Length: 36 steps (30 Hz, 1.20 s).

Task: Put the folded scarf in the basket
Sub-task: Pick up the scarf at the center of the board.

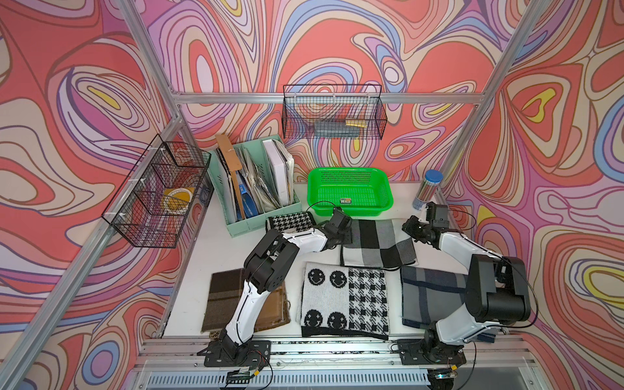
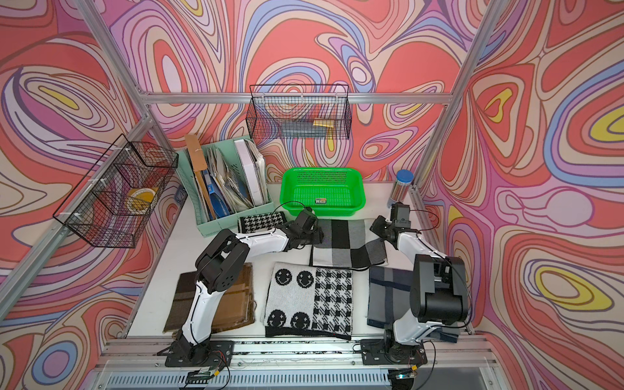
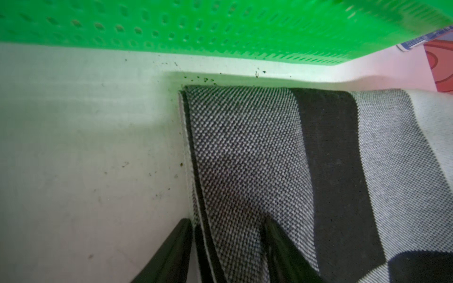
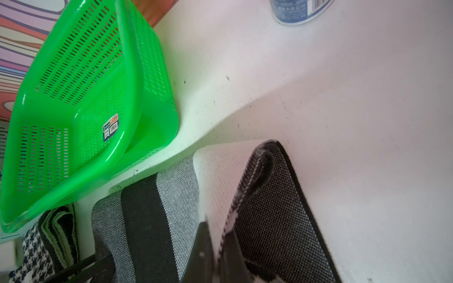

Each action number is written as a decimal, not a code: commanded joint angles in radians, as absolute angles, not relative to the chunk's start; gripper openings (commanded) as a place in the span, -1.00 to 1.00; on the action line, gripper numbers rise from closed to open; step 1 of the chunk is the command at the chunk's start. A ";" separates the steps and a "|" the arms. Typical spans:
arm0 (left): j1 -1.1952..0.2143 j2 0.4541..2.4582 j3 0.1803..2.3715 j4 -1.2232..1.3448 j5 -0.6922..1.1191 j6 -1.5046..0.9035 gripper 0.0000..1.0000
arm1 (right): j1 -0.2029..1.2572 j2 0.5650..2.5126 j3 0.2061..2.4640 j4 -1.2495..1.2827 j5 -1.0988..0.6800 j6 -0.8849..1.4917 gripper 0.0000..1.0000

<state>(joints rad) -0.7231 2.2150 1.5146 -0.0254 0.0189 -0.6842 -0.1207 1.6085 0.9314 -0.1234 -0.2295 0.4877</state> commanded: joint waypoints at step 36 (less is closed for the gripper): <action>-0.827 1.778 1.149 0.381 -0.004 -0.471 -1.00 | -0.117 1.216 0.816 -0.051 -0.222 0.460 -1.00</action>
